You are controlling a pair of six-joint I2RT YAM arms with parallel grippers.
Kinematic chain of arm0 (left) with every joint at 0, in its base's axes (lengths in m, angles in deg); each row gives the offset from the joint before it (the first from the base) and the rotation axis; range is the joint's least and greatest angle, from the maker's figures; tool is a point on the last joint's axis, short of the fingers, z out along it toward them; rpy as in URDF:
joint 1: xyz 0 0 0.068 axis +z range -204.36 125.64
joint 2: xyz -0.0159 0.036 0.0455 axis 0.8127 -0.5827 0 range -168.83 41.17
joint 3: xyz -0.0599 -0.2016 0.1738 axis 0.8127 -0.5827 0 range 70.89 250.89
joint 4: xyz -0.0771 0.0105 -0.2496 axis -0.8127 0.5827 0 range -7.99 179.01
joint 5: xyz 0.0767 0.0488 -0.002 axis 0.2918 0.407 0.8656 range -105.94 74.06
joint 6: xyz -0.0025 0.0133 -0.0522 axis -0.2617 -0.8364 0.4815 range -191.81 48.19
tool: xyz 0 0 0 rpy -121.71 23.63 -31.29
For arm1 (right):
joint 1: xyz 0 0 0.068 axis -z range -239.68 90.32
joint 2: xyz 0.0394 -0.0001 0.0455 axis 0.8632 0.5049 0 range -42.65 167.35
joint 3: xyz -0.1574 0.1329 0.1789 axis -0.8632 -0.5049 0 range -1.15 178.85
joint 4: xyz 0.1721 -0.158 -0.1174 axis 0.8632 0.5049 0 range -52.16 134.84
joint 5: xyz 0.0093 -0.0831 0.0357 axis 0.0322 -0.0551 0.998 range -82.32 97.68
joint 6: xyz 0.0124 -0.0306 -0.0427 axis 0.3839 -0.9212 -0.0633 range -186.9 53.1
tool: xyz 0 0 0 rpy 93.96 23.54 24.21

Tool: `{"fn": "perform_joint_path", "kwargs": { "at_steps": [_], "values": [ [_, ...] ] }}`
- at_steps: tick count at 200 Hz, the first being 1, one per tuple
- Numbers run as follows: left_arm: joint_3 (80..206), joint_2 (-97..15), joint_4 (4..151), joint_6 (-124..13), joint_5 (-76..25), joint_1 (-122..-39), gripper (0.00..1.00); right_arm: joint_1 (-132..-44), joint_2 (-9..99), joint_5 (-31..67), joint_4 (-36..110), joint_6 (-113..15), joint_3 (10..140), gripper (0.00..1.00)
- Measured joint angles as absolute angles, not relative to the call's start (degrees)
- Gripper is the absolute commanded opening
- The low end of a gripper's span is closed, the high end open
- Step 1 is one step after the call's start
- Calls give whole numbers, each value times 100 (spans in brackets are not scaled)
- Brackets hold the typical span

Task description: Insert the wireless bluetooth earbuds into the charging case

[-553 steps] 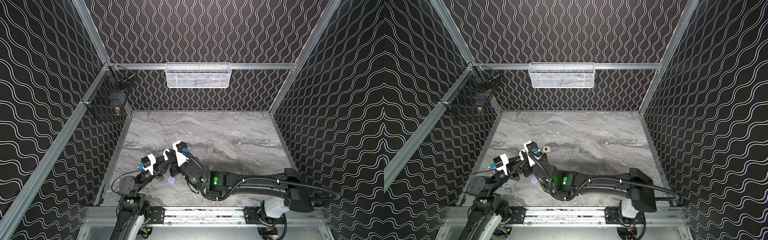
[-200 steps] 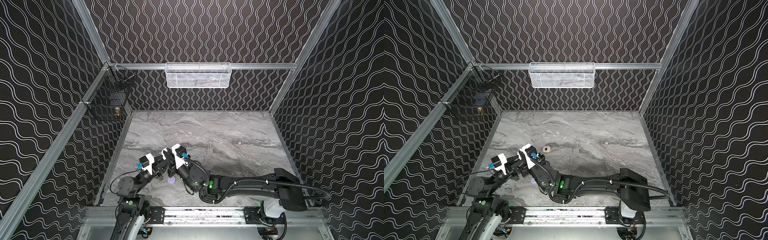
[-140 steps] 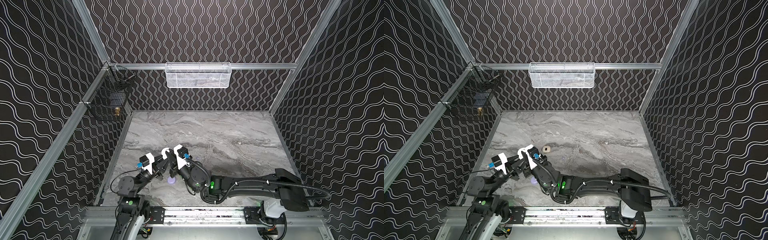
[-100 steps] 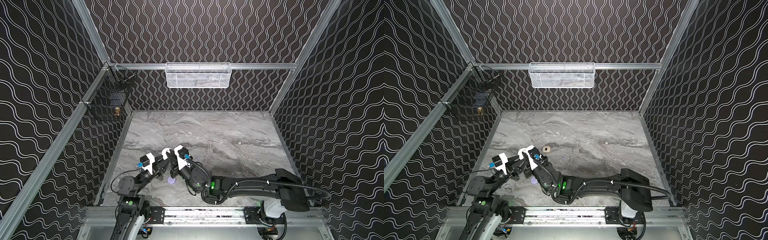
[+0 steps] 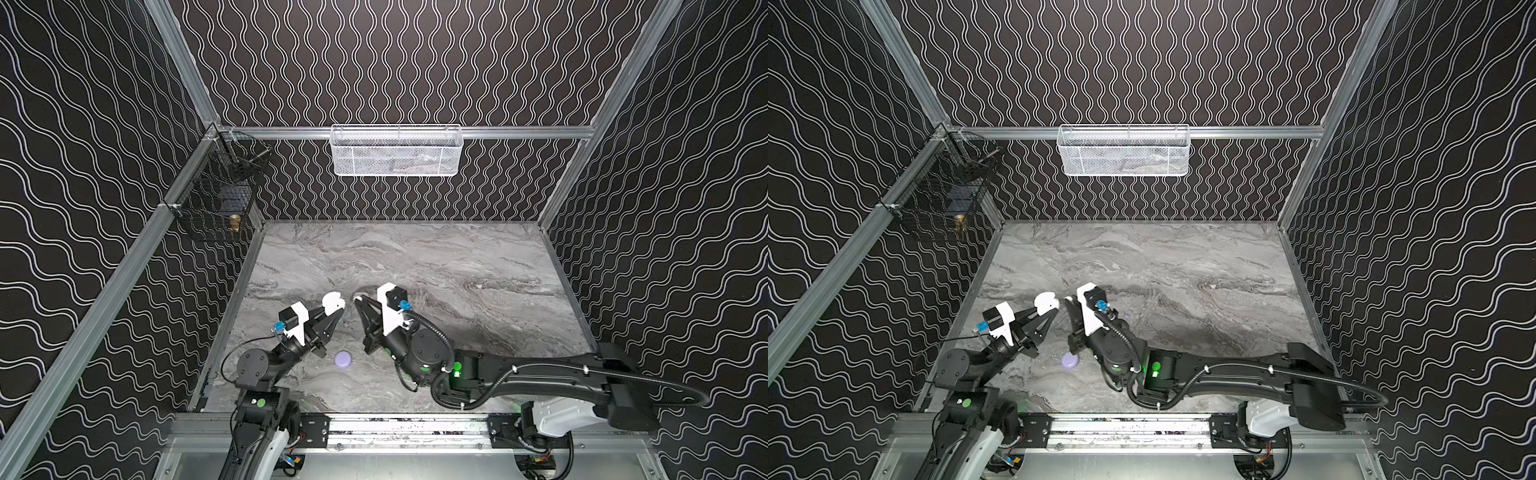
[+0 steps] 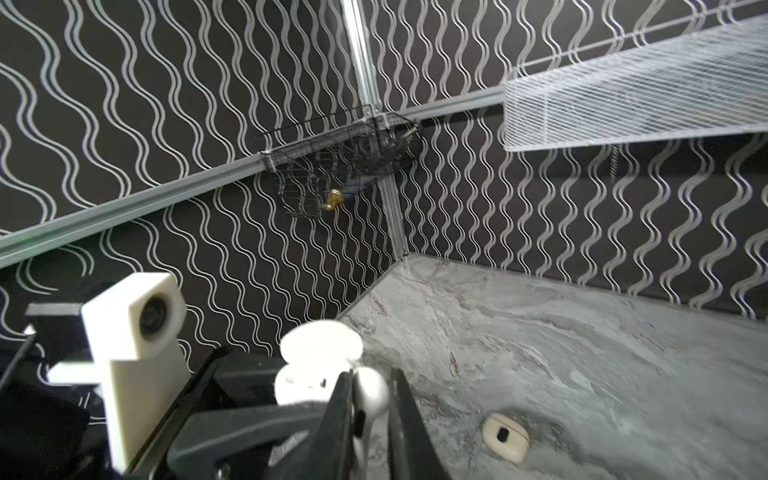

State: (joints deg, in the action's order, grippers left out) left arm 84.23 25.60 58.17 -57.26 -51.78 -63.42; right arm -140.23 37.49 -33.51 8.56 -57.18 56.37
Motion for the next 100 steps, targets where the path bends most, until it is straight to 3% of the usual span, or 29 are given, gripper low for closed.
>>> {"fn": "perform_joint_path", "kwargs": {
  "at_steps": [54, 100],
  "values": [
    [8484, 2250, 6101, -5853, -4953, -6342, 0, -13741, 3412, -3373, 3660, -3307, 4843, 7],
    [8489, 2182, 6134, -5855, -4948, -6342, 0, -13350, 4105, -2533, 4696, -2005, 4273, 6]
  ]
}}
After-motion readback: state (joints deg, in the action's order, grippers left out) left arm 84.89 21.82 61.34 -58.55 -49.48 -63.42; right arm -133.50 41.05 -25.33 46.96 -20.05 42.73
